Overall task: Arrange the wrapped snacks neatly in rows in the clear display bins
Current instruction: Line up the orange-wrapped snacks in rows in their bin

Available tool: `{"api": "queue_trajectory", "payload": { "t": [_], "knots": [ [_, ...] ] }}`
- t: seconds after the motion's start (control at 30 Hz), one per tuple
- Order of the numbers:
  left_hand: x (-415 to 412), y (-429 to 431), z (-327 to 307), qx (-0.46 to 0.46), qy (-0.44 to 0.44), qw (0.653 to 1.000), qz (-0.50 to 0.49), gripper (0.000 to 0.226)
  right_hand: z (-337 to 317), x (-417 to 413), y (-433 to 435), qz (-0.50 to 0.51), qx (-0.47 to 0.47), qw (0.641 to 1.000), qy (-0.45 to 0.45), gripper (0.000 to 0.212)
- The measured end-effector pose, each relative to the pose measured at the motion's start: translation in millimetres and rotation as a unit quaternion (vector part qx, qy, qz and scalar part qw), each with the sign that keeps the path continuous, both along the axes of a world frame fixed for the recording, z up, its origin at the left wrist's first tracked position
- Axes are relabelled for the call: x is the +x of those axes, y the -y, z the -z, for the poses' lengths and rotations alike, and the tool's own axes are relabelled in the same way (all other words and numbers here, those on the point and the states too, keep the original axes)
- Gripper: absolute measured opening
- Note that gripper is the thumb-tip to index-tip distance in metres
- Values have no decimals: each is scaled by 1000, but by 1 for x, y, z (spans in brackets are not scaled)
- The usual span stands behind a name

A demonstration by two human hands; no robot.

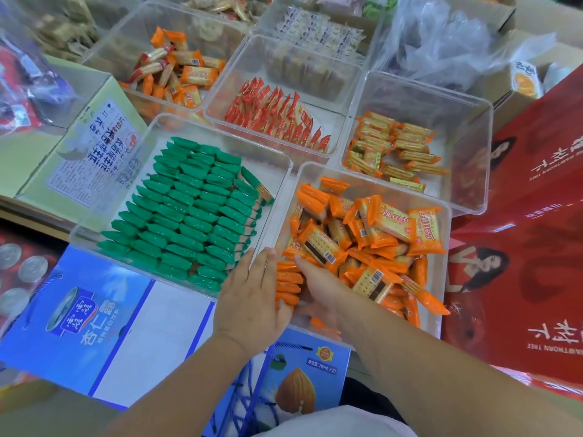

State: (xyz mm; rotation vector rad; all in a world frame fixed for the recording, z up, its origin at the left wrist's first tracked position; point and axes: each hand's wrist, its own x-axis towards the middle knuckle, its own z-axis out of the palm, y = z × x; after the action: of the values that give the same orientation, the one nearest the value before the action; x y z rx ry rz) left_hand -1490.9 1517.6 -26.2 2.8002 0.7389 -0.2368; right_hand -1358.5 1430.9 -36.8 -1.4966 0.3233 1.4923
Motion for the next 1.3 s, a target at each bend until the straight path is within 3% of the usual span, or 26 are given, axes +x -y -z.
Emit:
{"api": "queue_trajectory", "payload": {
  "t": [0.07,0.1,0.13,0.2,0.3,0.37,0.47,0.53,0.6,0.73,0.93,1.07,1.3],
  "knots": [
    [0,0,-2,3,0,1000,0,83,-6,8,4,-74,-13,996,48,41],
    [0,0,-3,6,2,1000,3,83,-9,11,4,-146,-26,982,122,38],
    [0,1,-4,10,4,1000,7,83,-10,16,5,-234,-42,942,235,36],
    [0,1,-7,18,13,1000,15,83,-11,23,6,-370,-52,789,488,28],
    [4,1,-13,38,33,997,53,81,-15,39,8,-421,-26,581,696,32],
    [11,1,-14,52,52,990,122,73,-11,51,8,-492,-39,487,721,48],
    [31,0,-17,59,21,979,193,64,2,64,4,-611,-81,418,667,77],
    [40,-2,-17,55,-28,976,209,69,8,65,3,-635,-104,381,664,81],
    [41,-4,-14,49,-59,974,212,74,11,64,3,-626,-104,366,680,65],
    [40,-4,-12,36,-59,977,202,66,8,64,0,-609,-92,373,694,38],
    [41,-4,-13,39,-86,973,210,70,-23,79,9,-590,-51,448,670,26],
    [42,-5,-15,41,-87,972,216,77,-40,76,28,-563,-40,466,681,19],
    [42,-5,-10,45,-80,970,224,78,-62,60,70,-469,-39,568,675,10]
  ]
}}
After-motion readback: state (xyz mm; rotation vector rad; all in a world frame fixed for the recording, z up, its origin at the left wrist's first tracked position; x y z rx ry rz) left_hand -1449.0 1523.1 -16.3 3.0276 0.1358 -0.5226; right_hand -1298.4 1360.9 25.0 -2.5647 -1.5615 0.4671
